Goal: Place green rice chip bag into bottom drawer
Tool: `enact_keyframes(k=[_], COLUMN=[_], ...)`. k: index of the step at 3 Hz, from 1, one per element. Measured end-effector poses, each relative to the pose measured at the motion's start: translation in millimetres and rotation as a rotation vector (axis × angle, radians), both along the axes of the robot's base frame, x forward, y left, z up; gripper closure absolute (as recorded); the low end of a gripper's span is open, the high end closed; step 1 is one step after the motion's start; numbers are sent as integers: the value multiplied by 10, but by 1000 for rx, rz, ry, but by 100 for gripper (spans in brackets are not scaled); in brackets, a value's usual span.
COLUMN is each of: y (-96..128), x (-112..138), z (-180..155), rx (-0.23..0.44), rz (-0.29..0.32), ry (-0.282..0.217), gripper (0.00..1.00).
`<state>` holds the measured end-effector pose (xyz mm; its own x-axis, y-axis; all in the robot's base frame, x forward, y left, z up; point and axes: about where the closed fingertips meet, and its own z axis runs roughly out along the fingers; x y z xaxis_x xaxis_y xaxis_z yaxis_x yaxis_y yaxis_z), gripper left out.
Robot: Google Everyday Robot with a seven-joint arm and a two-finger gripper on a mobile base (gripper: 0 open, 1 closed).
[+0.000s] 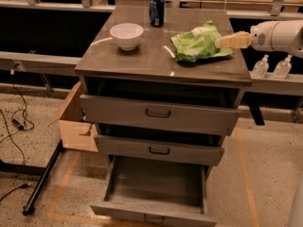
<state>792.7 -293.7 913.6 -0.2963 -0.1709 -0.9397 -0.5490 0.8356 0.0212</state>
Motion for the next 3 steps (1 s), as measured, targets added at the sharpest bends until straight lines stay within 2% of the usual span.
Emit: enact_keyframes(k=[1, 2, 3], y=[163, 317, 346], x=[125, 294, 345], z=[-86, -348, -432], rx=[5, 8, 7], rz=[39, 76, 84], ry=[-25, -11, -2], gripper=[0, 0, 0])
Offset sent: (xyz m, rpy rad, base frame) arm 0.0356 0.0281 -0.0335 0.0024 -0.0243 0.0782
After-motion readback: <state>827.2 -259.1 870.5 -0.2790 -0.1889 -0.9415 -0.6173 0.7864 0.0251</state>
